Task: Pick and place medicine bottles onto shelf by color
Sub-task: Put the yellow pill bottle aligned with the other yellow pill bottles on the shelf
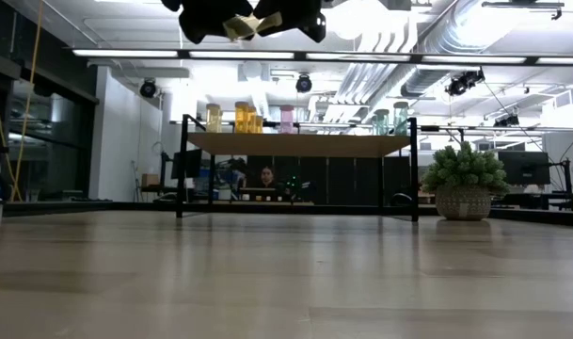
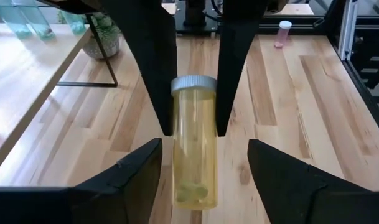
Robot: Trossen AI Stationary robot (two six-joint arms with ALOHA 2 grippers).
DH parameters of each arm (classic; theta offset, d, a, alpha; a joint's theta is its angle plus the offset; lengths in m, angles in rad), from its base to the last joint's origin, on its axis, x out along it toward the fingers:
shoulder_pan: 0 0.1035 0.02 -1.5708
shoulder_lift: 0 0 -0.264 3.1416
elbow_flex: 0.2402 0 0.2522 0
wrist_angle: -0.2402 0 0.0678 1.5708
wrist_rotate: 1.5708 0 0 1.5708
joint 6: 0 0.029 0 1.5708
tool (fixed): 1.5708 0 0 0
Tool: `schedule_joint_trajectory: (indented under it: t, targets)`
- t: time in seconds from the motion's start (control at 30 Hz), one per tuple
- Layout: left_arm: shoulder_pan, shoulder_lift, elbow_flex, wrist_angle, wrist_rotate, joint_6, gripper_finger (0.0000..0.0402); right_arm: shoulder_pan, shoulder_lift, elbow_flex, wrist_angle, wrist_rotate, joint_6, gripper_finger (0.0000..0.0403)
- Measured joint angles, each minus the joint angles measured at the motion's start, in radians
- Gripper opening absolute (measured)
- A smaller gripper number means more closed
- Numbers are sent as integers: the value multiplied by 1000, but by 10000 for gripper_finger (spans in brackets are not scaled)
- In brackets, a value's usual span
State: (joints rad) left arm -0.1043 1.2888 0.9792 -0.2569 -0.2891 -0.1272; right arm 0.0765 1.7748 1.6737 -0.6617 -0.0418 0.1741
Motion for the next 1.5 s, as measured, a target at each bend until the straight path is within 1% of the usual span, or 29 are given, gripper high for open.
schedule_joint_trajectory:
  t: [0.37,0.63,0.73,0.93,1.03,1.2,1.37,1.43,1.5]
  targets:
    - [0,0,0,0,-13,60,159,0,0,0,0,23,-44,99]
    - [0,0,0,0,-12,60,125,0,-1,0,0,5,-61,102]
    - [0,0,0,0,-12,60,119,0,-1,0,0,5,-51,125]
    - [0,0,0,-1,-12,60,111,1,-1,0,0,5,-51,196]
    - [0,0,0,-4,-14,55,108,0,-9,0,-9,5,-51,218]
    - [0,0,0,-67,-13,41,104,-5,-35,0,-77,6,-42,226]
    - [0,0,0,-102,-2,14,104,-3,-49,-2,-233,6,2,226]
    - [0,0,0,-99,-2,7,104,3,-50,-32,-290,-6,30,227]
    - [0,0,0,-100,-2,7,104,16,-54,-102,-301,-47,50,227]
